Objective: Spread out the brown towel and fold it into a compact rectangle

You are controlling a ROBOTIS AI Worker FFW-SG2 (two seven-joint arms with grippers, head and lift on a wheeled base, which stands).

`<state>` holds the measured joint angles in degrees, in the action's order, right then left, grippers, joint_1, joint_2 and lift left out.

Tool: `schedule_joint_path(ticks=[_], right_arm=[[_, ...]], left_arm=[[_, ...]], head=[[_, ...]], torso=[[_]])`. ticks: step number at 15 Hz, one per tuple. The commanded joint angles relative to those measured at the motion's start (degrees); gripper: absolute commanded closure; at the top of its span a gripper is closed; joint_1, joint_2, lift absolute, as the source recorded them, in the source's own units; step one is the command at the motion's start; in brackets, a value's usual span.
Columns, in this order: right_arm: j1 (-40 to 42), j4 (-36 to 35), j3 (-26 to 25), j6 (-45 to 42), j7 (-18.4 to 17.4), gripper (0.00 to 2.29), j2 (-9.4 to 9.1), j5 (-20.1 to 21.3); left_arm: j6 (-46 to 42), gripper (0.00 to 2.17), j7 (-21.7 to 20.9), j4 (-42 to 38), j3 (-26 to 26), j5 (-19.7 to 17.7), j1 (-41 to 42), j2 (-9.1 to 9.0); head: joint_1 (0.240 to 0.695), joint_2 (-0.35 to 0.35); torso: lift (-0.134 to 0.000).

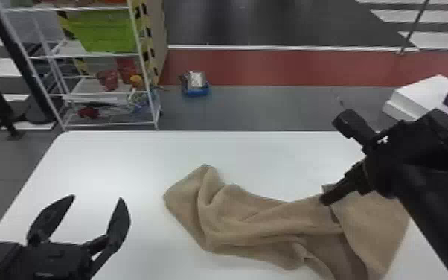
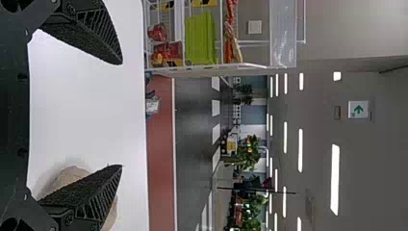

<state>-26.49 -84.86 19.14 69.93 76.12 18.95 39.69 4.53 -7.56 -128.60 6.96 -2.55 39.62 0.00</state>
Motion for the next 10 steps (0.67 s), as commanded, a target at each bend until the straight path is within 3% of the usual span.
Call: schedule_joint_path(ticks=[1,2,5,7,10], right_arm=[[-0.41,0.48,0.37,-0.36,0.17,0.77,-0.14,0.38],[-0.41,0.48,0.28,-0.36,0.44,1.0,0.04,0.38],[0.12,0.31,-0.07,-1.24,1.49,1.02,0.65,0.47],[0.29,0.13,-0.42,-1.94,1.84,1.29,0.92,0.47],[2.23,-4.26,-6.22,-2.3,1.84,1.29,1.44,-2.96]], left_arm=[[0.0,0.12,0.0,0.11,-0.01,0.0,-0.07,-0.15],[0.0,0.12,0.0,0.11,-0.01,-0.08,-0.07,-0.15],[0.0,0.12,0.0,0.11,0.07,-0.08,-0.07,-0.15],[0.0,0.12,-0.09,0.02,-0.01,-0.08,-0.07,-0.15],[0.0,0.12,0.0,-0.16,-0.01,-0.08,0.11,-0.15]], head=[[0.695,0.004],[0.695,0.005],[0.695,0.005],[0.695,0.002],[0.695,-0.004]], torso=[[-0.124],[-0.124],[-0.124],[-0.124],[-0.124]])
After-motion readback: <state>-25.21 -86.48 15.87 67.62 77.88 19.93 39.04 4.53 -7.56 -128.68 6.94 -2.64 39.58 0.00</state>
